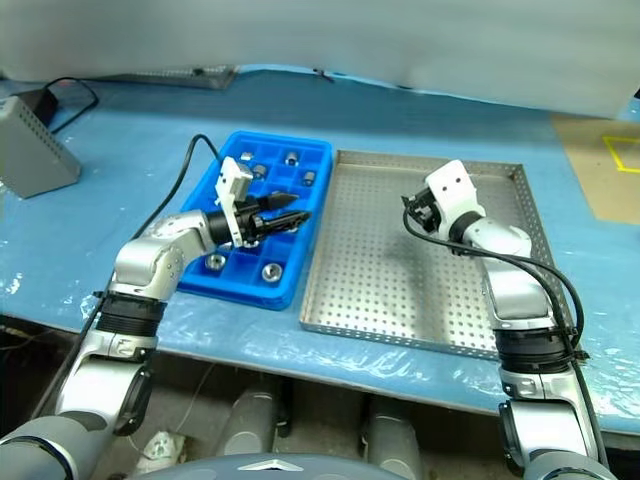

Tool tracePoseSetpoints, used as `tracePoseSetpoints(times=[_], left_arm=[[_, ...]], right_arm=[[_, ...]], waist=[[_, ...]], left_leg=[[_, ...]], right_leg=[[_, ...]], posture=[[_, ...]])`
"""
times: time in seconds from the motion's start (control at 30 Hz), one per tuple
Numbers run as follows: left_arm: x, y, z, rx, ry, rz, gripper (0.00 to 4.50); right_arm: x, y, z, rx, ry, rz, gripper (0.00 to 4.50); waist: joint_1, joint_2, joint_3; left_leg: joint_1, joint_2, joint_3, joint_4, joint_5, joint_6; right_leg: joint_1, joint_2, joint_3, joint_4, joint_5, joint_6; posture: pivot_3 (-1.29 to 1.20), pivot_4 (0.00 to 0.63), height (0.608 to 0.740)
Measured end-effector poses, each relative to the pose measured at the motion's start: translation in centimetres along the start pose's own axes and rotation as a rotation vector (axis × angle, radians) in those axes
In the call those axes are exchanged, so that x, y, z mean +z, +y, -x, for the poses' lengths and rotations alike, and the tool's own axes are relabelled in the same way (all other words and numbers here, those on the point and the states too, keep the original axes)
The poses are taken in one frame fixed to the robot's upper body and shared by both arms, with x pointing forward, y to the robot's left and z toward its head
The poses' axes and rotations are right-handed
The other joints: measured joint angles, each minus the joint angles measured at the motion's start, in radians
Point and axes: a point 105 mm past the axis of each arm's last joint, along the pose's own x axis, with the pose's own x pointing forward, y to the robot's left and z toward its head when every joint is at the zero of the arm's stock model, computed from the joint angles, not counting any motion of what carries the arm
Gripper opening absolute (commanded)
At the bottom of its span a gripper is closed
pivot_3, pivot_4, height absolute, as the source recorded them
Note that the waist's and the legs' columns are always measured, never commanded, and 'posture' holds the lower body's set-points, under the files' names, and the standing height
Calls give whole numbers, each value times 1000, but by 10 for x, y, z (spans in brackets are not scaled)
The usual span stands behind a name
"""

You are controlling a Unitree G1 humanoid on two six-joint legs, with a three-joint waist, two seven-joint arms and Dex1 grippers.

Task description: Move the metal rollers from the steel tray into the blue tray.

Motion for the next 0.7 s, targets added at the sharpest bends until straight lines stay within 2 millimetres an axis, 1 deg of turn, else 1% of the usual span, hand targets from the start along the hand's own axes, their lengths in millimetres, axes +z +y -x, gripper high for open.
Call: tracePoseSetpoints(times=[0.1, 0.17, 0.53, 0.7], left_arm=[[0, 1, 0, 8, -2, 0, 3356], [0, 1, 0, 9, -2, 0, 3356], [0, 2, 0, 5, -3, 1, 3356], [0, 5, -2, -2, -7, -1, 3356]], right_arm=[[8, -2, -2, -3, -27, 12, 2669], [10, -4, -3, -5, -34, 15, 2669], [5, -4, -3, -16, -20, 9, 2669], [-3, -2, -1, -27, -2, -3, 2669]], waist=[[2, 0, 0], [2, 0, 0], [1, 0, 0], [1, 0, 0]], left_leg=[[0, 0, 0, 0, 0, 0], [0, 0, 0, 0, 0, 0], [0, 0, 0, 0, 0, 0], [0, 0, 0, 0, 0, 0]], right_leg=[[0, 0, 0, 0, 0, 0], [0, 0, 0, 0, 0, 0], [0, 0, 0, 0, 0, 0], [0, 0, 0, 0, 0, 0]], posture=[[246, 150, 740], [241, 150, 740], [214, 150, 740], [199, 150, 740]])
